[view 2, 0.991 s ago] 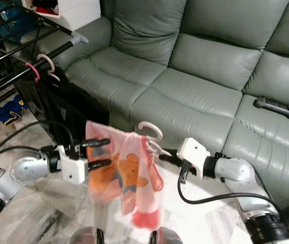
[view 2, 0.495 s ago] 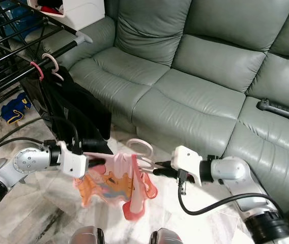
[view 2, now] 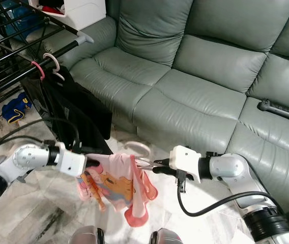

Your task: Hang hanger

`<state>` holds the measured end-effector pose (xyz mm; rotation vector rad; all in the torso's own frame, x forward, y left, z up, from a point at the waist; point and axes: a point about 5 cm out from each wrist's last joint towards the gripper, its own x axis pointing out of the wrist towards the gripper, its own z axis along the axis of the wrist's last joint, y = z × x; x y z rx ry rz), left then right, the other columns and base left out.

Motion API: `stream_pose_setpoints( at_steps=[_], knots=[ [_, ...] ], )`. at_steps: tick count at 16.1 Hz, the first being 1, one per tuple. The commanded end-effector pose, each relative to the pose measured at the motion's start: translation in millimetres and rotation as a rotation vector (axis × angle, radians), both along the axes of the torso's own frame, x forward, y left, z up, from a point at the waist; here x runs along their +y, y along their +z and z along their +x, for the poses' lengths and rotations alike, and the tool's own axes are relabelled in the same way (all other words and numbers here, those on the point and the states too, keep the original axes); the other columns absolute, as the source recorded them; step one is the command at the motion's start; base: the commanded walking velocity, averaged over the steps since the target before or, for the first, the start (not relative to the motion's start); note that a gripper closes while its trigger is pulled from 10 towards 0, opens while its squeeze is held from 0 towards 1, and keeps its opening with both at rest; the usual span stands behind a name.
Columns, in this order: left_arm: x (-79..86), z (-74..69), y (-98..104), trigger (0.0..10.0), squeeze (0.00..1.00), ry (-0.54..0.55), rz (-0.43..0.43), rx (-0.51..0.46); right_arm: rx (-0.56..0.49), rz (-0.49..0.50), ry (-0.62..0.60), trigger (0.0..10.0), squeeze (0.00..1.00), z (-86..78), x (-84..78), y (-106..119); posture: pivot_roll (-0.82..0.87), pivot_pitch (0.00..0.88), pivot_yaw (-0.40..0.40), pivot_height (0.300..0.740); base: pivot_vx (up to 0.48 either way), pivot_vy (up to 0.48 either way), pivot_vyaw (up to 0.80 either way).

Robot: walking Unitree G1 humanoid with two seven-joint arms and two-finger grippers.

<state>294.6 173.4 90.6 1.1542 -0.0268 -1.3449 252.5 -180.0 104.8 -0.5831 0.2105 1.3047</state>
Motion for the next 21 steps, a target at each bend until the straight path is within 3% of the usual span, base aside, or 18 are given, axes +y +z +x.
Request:
stream_pose_setpoints(
  at_steps=[1, 11, 12, 15, 16, 18, 21],
  knots=[
    [2.3, 2.7, 2.0, 0.0, 0.0, 0.006, 0.015, 0.01, -0.027, -0.004, 0.028, 10.0, 0.0, 1.8, 3.7, 2.9, -0.04, 0.048, 0.0, 0.74, 0.0, 0.0, 0.0],
    [2.4, 3.5, -3.1, 0.0, 0.0, 0.02, 0.021, 0.071, -0.017, -0.012, 0.021, 10.0, 0.0, 5.3, 5.6, -0.5, -0.05, 0.049, -0.001, 0.74, 0.0, 0.0, 0.0],
    [2.5, 3.2, -4.0, 0.0, 0.0, 0.026, 0.016, 0.079, 0.013, -0.008, 0.023, 10.0, 1.0, 5.5, 5.2, -1.2, -0.05, 0.049, -0.001, 0.74, 0.0, 0.0, 0.0],
    [5.3, 3.4, -9.4, 0.0, 0.0, 0.109, -0.048, 0.127, 0.062, -0.036, 0.039, 10.0, 1.0, 10.4, -4.6, 9.0, -0.05, 0.045, -0.006, 0.74, 0.0, 0.0, 0.0],
    [8.4, 4.3, -11.3, 0.0, 0.0, 0.157, -0.076, 0.144, 0.044, -0.011, -0.002, 10.0, 1.0, 18.9, -8.6, 19.7, -0.06, 0.044, -0.004, 0.74, 0.0, 0.0, 0.0],
    [17.2, 6.2, -15.1, 0.0, 0.0, 0.271, -0.138, 0.163, -0.072, 0.111, -0.151, 10.0, 1.0, 44.6, -17.7, 52.9, -0.06, 0.043, 0.003, 0.74, 0.0, 0.0, 0.0],
    [26.3, 6.2, -21.8, 0.0, 0.0, 0.385, -0.175, 0.191, -0.153, 0.306, -0.285, 10.0, 1.0, 57.0, -26.6, 86.9, -0.06, 0.043, 0.01, 0.74, 0.0, 0.0, 0.0]
  ],
)
